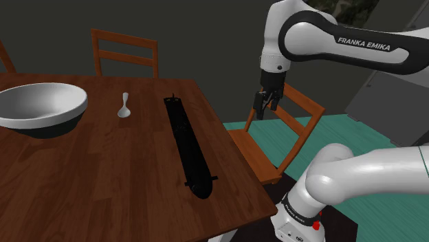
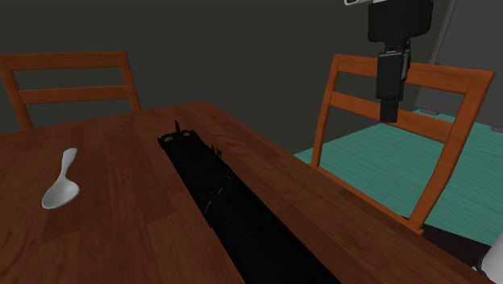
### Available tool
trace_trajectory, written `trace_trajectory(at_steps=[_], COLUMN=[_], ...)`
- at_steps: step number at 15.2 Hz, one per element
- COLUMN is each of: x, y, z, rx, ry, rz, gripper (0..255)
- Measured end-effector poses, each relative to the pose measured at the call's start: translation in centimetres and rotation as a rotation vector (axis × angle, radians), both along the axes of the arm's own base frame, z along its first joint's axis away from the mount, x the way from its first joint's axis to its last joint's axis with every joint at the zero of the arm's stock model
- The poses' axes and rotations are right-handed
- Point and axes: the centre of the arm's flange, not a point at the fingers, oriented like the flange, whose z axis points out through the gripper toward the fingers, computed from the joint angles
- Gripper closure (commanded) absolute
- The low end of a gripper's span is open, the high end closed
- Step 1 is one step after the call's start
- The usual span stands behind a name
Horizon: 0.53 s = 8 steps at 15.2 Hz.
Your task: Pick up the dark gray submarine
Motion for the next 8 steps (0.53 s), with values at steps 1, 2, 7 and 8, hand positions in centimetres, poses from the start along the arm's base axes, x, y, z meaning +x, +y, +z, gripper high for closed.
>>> trace_trajectory(at_steps=[1, 2, 7, 8], x=[0.0, 0.1, 1.6, 2.0], y=[0.0, 0.5, 5.7, 6.9], z=[0.0, -0.1, 0.2, 0.2], rx=[0.0, 0.002, 0.017, 0.021], ry=[0.0, -0.004, -0.036, -0.044], rz=[0.0, -0.007, -0.074, -0.09], gripper=[0, 0, 0, 0])
